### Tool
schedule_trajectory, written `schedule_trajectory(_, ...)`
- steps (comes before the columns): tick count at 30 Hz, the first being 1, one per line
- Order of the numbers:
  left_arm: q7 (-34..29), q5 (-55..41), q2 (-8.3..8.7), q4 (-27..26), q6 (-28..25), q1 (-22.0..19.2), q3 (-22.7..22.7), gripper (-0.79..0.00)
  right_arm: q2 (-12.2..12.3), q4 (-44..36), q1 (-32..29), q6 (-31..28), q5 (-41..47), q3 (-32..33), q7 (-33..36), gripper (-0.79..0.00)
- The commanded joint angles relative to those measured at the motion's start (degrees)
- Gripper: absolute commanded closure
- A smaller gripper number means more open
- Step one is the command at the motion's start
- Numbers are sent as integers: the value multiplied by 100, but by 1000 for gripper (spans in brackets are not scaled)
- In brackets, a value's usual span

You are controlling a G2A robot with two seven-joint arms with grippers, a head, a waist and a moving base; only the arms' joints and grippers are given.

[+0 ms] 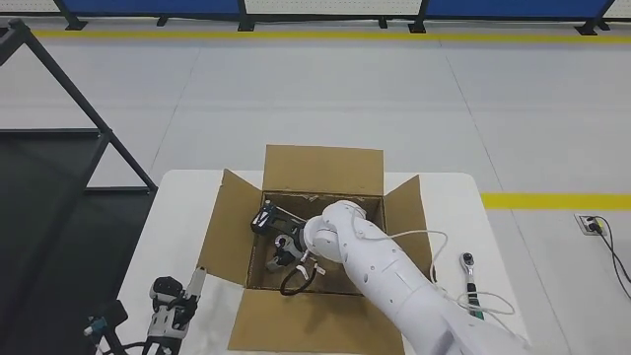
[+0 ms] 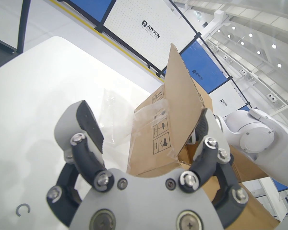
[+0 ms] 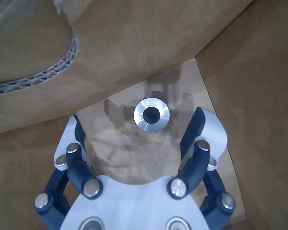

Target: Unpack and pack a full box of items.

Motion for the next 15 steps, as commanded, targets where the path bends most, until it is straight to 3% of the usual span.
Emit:
schedule_trajectory(1,6,35,-5,11,-7,-1,27,-785,1,-44,-101,335,-33,19,-86,-785)
schedule_trajectory(10,109,57,-22,45,-86,117,-18,-785,2,-92,-138,392,-154,111,-126,-785)
schedule_trajectory(11,123,49,-24,44,-103,134,-30,-785,-6,-96,-141,356,-186,104,-118,-733)
schedule_trajectory(14,146,20,-28,40,-144,188,-66,-785,-31,-51,-133,299,-208,120,-104,-422)
schedule_trajectory(15,149,22,-29,33,-156,204,-82,-785,-43,-36,-128,286,-211,126,-92,-385)
